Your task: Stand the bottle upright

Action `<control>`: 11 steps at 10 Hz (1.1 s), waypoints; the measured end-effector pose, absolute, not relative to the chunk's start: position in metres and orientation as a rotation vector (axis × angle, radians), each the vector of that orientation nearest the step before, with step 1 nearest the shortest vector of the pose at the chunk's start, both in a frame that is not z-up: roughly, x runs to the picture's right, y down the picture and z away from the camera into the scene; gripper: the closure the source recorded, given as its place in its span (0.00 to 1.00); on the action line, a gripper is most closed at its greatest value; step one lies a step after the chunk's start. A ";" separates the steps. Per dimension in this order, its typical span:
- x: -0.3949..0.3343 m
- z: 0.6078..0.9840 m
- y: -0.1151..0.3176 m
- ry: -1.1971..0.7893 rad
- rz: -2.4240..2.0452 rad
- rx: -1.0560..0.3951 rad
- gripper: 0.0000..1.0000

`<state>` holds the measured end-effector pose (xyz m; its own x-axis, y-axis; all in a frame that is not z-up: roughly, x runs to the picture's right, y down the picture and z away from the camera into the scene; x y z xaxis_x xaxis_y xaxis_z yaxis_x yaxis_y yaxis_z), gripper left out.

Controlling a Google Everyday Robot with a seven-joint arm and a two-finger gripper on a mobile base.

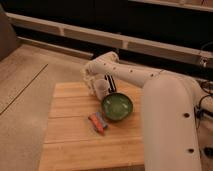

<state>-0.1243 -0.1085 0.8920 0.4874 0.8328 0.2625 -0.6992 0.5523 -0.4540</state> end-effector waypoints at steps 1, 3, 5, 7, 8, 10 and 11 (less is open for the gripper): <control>-0.123 0.892 -0.106 -0.490 0.970 -0.313 0.41; -0.123 0.892 -0.102 -0.491 0.981 -0.325 0.26; -0.120 0.894 -0.098 -0.489 0.990 -0.334 0.20; -0.117 0.896 -0.096 -0.484 0.995 -0.337 0.20; -0.116 0.897 -0.095 -0.484 0.998 -0.339 0.20; -0.117 0.896 -0.095 -0.486 0.997 -0.339 0.20; -0.117 0.896 -0.095 -0.486 0.997 -0.339 0.20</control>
